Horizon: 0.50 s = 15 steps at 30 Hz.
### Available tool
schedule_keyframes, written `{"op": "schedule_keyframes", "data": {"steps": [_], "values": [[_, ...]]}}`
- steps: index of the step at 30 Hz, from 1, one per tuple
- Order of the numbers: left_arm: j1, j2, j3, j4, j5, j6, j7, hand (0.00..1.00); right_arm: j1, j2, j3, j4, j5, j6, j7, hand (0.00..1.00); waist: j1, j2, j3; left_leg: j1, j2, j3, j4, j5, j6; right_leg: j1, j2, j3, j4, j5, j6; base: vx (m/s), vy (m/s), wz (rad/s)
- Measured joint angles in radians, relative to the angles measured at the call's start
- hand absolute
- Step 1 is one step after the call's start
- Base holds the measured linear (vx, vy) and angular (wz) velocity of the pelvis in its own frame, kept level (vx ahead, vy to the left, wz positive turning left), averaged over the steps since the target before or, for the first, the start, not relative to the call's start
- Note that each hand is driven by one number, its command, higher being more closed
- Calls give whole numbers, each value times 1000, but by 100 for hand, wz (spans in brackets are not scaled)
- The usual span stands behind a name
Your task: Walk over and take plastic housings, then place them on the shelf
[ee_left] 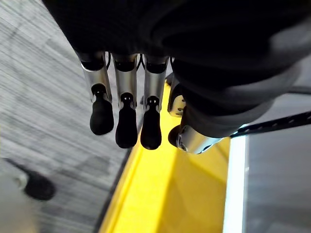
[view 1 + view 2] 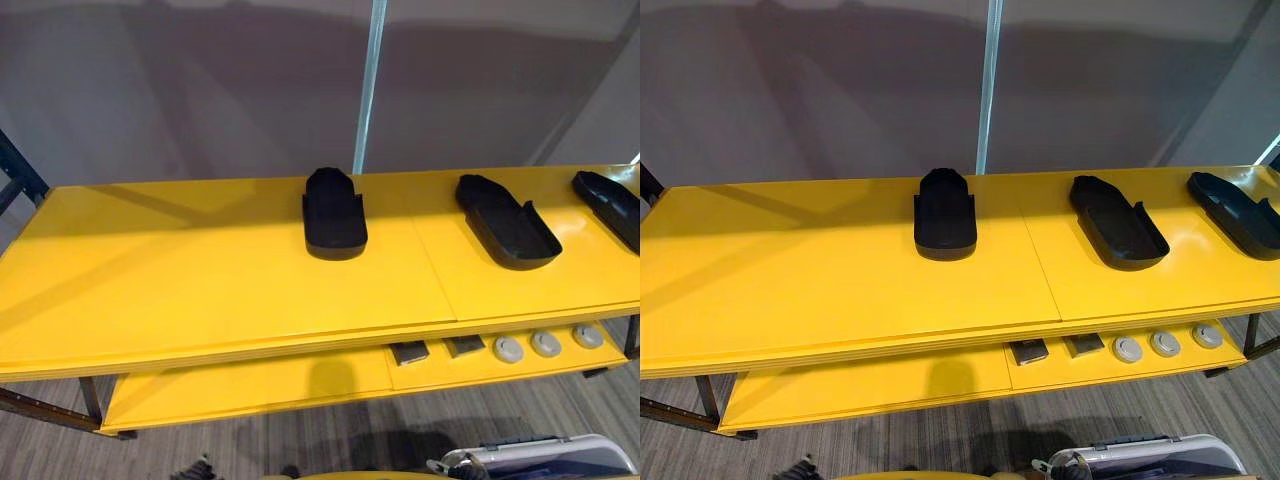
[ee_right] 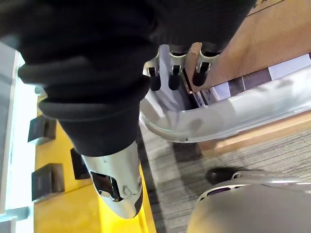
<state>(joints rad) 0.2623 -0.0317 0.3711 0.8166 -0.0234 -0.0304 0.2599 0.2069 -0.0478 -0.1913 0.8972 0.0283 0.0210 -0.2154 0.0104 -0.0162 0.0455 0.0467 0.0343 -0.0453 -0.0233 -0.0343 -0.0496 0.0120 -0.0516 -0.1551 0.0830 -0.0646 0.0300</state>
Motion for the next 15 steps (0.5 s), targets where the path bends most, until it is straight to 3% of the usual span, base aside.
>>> {"op": "schedule_keyframes", "data": {"steps": [4, 10, 15], "values": [[-43, 30, -51, 68, 44, 1, -19, 0, -7, -3, -8, 29, 0, -22, 2, 0, -4, 12, -10, 12, 0, 0, -34, 19, 4, 2, 3, 4, -18, 9, 0, 2, -1, -2], [-51, 60, -107, 90, 114, -2, -21, 0, -40, -4, -29, 69, 1, -51, 4, 0, -27, 12, -10, 20, -1, 9, -46, 20, 4, 3, 6, 22, -38, 22, 3, 4, 2, -8], [-87, 67, -127, 98, 118, -1, -21, 0, -50, 3, -43, 69, 3, -56, 4, 0, -26, 8, 8, -5, 0, 16, 19, -1, 6, 2, 8, 24, -33, 23, 1, 10, -2, 0]]}}
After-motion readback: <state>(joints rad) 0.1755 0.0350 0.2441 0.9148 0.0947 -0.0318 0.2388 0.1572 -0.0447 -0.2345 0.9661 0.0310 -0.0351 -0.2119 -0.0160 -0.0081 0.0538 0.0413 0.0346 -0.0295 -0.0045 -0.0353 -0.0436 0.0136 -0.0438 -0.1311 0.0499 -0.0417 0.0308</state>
